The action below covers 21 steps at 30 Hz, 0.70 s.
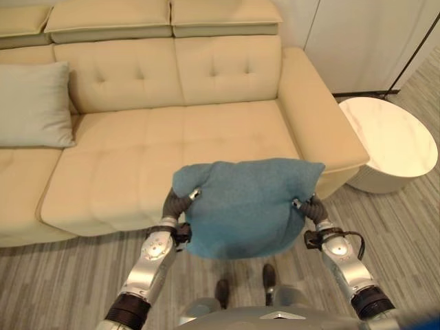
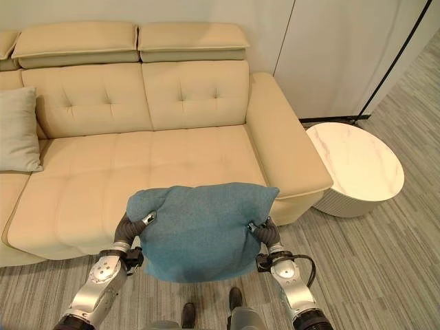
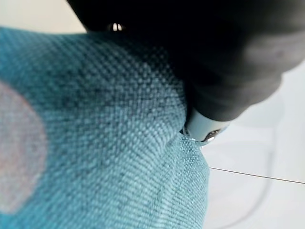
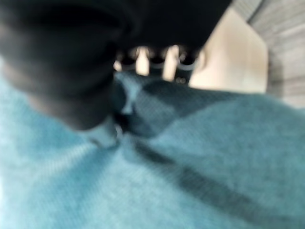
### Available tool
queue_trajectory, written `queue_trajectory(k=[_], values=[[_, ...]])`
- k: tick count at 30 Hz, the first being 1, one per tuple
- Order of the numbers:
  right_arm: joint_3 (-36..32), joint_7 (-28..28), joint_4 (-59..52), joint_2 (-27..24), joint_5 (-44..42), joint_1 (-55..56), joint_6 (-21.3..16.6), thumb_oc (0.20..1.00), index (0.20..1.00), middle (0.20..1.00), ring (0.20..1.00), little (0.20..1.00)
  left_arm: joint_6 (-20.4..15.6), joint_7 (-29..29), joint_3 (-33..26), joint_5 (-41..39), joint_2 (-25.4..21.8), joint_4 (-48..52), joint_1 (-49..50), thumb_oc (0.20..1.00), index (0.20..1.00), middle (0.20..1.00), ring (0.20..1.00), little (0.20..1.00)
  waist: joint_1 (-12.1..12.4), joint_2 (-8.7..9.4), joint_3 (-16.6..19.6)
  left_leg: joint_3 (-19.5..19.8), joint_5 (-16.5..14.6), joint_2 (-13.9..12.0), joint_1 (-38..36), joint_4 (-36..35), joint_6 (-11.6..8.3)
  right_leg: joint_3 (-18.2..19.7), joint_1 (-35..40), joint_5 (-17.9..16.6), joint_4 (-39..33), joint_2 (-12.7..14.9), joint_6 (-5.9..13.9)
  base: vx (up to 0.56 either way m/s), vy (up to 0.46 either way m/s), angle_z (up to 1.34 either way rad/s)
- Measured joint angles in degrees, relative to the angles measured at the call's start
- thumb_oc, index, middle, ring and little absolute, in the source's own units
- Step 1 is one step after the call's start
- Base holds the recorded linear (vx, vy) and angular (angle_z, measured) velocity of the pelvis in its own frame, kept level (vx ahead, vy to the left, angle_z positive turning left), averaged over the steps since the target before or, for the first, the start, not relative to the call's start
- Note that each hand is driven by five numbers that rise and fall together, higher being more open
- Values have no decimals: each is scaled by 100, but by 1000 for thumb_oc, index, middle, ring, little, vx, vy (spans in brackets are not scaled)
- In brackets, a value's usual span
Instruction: Pick up all the scattered cushions and arrange them neatly on the sofa.
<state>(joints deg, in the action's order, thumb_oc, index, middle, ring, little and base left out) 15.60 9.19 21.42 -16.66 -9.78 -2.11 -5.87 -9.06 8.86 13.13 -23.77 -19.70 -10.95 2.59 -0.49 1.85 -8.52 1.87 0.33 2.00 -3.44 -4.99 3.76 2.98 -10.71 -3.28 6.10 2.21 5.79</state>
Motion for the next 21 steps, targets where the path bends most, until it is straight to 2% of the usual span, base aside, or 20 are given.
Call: queue_trajectory(k=[1, 2, 3, 4, 5, 7, 8, 11, 12, 14, 15, 16, 18, 19, 21], values=[[-6, 12, -5, -12, -1, -5, 0, 200, 200, 200, 200, 200, 0, 4, 24, 4, -36, 0, -71, 200, 200, 200, 200, 200, -40, 22, -1, 106, 25, -20, 28, 6, -70, 70, 22, -67, -210, -35, 40, 204, -164, 30], [-32, 16, -3, -61, -2, -11, 0, 200, 200, 200, 200, 200, 0, -2, 36, 12, 44, -54, -133, 200, 200, 200, 200, 200, -49, -14, -9, 183, 10, -84, 47, 6, -134, 51, 136, -48, -265, -115, -82, 155, -145, 52], [-64, 26, 4, -130, -4, 10, -3, 200, 200, 200, 200, 200, 5, -1, 84, 17, 140, -172, -251, 200, 200, 200, 200, 200, -110, -104, -60, 351, -15, -178, 42, 17, -225, 169, 328, -40, -328, -184, -111, 151, -135, 95], [-107, 48, 33, -233, -4, 83, 3, 200, 200, 200, 200, 200, 16, 7, 256, 18, 205, -285, -401, 200, 200, 200, 200, 200, -268, -130, -42, 732, -49, -201, 58, 105, -314, 354, 481, 78, -342, -253, -217, 236, -229, 122], [-135, 78, 40, -328, -3, 49, 38, 200, 200, 200, 200, 200, -5, -16, 326, 18, 236, -245, -415, 200, 200, 200, 200, 200, -290, -101, -40, 905, 11, -309, 41, 119, -402, 363, 507, 168, -224, -369, -266, 315, -313, 104], [-152, 62, 11, -432, 2, 2, 36, 200, 200, 200, 200, 200, -10, -15, 339, 15, 247, -253, -404, 200, 200, 200, 200, 200, -307, -69, -21, 1129, -25, -402, 129, 281, -540, 296, 542, 351, -91, -447, -350, 226, -234, 69], [-213, 67, -27, -470, 2, 8, 31, 200, 200, 200, 200, 200, -12, -25, 412, 12, 264, -249, -402, 200, 200, 200, 200, 200, -394, 2, 31, 1327, -2, -366, 241, 432, -632, 102, 562, 453, -47, -411, -496, 177, -207, 80], [-284, 70, -24, -460, 1, 0, 22, 200, 200, 200, 200, 200, -9, -25, 463, 8, 243, -252, -398, 200, 200, 200, 200, 200, -366, 150, 61, 1417, 29, -356, 534, 931, -722, -88, 636, 581, -28, -508, -646, 125, -180, 67], [-302, 65, -26, -460, 0, -1, 5, 200, 200, 200, 200, 200, -10, -27, 469, -13, 226, -255, -426, 200, 200, 200, 200, 200, -346, 336, 52, 1355, 67, -163, 1055, 1809, -793, -245, 646, 589, -55, -404, -732, 68, -91, 58], [-330, 63, -28, -440, -1, -1, -11, 200, 200, 200, 200, 200, -8, -27, 483, -34, 233, -258, -433, 200, 200, 200, 200, 200, -327, 461, 38, 1105, -23, -70, 1456, 2460, -788, -383, 673, 528, -107, -346, -811, 108, -35, 41], [-365, 65, -30, -430, -4, 20, -19, 200, 200, 200, 200, 200, -5, -103, 480, -32, 231, -257, -424, 200, 200, 200, 200, 200, -302, 506, 37, 752, -161, -88, 1577, 2480, -669, -477, 751, 583, -217, -360, -924, 111, 0, 30], [-379, 65, -29, -434, -5, 23, -18, 200, 200, 200, 200, 200, -5, -153, 485, -31, 222, -256, -422, 200, 200, 200, 200, 200, -308, 505, 34, 590, -200, -63, 1602, 2375, -624, -513, 754, 586, -248, -379, -925, 230, 14, 37], [-396, 65, -29, -435, -7, 34, -17, 200, 200, 200, 200, 200, 1, -178, 489, -27, 234, -257, -432, 200, 200, 200, 200, 200, -346, 544, 11, 250, -230, -17, 1648, 2087, -615, -555, 787, 553, -346, -381, -952, 188, 35, 29], [-421, 90, 2, -430, -8, 34, -12, 200, 200, 200, 200, 200, 27, -220, 524, -17, 225, -262, -459, 200, 200, 200, 200, 200, -316, 538, -6, -80, -230, 17, 1833, 1930, -624, -549, 848, 544, -504, -409, -942, 128, 32, 21], [-431, 111, 2, -430, -7, 24, -10, 200, 200, 200, 200, 200, 64, -228, 512, -10, 243, -261, -428, 200, 200, 200, 200, 200, -208, 503, -20, -136, -137, 84, 2011, 1602, -608, -505, 870, 484, -614, -472, -936, 283, 110, -8]])
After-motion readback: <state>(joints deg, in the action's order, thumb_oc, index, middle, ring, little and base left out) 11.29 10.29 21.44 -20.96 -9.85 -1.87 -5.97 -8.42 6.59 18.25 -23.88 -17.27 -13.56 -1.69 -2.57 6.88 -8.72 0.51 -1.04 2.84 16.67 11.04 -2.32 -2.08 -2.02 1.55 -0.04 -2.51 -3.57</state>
